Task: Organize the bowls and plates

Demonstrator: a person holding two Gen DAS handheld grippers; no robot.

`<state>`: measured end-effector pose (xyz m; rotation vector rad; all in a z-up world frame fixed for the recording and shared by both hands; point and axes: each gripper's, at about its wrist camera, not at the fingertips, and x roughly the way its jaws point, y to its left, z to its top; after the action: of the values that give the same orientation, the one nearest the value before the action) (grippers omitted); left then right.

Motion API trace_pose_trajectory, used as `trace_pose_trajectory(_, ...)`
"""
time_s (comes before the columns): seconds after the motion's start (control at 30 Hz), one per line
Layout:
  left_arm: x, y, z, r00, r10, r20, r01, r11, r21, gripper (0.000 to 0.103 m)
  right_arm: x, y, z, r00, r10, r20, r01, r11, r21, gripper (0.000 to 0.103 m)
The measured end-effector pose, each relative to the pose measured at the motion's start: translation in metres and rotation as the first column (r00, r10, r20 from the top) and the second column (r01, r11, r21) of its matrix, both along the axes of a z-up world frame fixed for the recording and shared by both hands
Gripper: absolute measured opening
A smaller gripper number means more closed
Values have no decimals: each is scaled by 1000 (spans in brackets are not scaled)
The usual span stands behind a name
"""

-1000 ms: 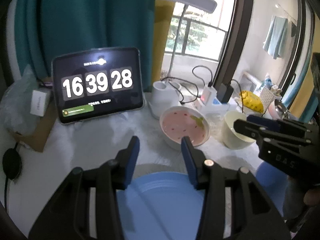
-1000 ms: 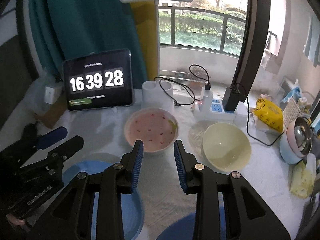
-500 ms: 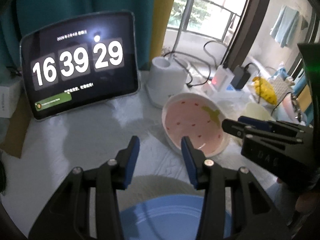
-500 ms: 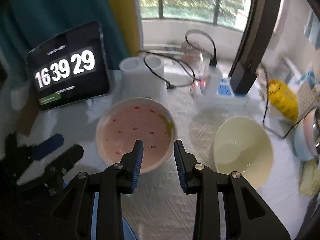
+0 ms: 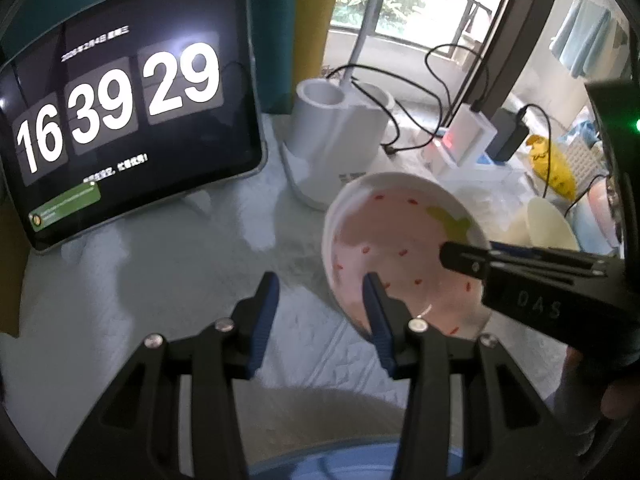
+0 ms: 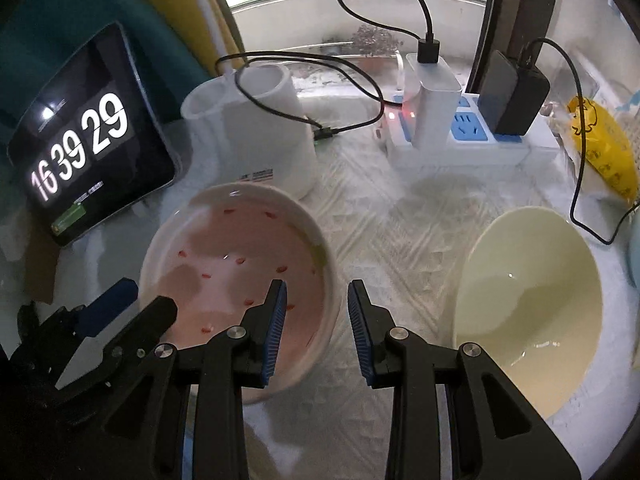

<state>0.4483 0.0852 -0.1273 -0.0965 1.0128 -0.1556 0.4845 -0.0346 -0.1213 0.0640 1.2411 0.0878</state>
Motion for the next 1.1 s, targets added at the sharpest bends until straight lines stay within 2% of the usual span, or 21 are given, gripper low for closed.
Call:
trace_pose_trajectory(0.1,5,-4,-5,1000,-1,-4,1,1000,16,44,3,3,-4,1000,12,-11,-12,1000,-3,33)
trace_pose_trajectory(0.2,12,-4,-12,1000,-3,-26,3,1000,-2,43,4,7,-10,999,24,-22,-24,1000,-4,33)
trace_pose_trajectory(0.27,12,-5,-14,1000,-9,-30,8,1000,-15,39,4,7,-12,999,25,-23,-25,1000,3,28)
trace_pose_trajectory(0.4,12,-14,-15,999,-39,-21,39,999,-6,25,3,11,-11,1000,25,7,-25,999,-23,20)
trace_pose_trajectory(0.5,11,-19,-16,999,-35,-12,35,999,30,25,2,11,-9,999,43,23,-42,999,-27,15)
trace_pose_trajectory(0.6,10,-15,-16,999,-29,-19,29,1000,11,25,0,10,-6,998,45,33,-44,999,-22,10)
trace_pose_trajectory(0.87,-3,-6,-10,999,-16,-31,15,1000,-20,25,-7,14,1,995,66,76,-65,998,-11,9)
trace_pose_trajectory(1.1,-19,-11,10,1000,-13,14,13,1000,-14,25,-25,9,20,992,61,115,-61,998,0,9)
